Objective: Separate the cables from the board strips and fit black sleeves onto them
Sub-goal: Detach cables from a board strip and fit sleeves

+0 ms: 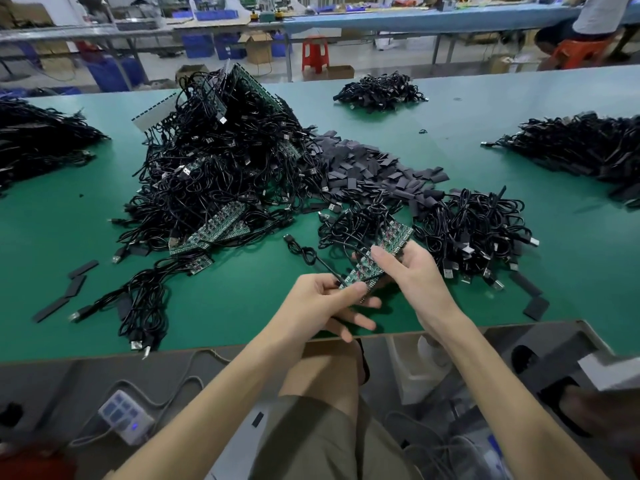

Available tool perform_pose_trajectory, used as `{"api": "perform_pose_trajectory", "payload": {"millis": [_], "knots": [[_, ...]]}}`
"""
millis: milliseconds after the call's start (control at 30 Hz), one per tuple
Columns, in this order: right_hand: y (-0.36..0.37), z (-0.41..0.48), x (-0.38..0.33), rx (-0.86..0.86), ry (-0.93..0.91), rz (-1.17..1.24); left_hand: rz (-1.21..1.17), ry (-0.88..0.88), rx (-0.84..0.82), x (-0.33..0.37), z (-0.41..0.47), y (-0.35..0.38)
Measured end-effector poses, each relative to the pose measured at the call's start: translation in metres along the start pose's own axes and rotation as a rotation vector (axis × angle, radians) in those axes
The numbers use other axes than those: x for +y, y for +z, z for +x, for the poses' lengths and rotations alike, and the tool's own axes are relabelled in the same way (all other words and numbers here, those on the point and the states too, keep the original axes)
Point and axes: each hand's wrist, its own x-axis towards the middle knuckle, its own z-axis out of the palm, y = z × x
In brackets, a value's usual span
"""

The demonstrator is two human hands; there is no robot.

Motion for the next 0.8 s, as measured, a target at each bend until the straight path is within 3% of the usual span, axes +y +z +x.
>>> {"api": "perform_pose_trajectory", "payload": {"millis": [167, 533, 800], "knots": [[-0.003, 0.0, 0.001, 0.021, -0.026, 0.076, -0.039, -0.018, 0.082, 0.004, 0.011, -0.009], [-0.004, 0.001, -0.003, 0.037, 0.031, 0.15, 0.149, -0.005, 0.06, 0.0, 0.026, -0.02], [-0.004, 0.0, -0.009, 0.016, 0.056, 0.198, 0.128, 0.037, 0.061, -0.005, 0.027, -0.018]]}}
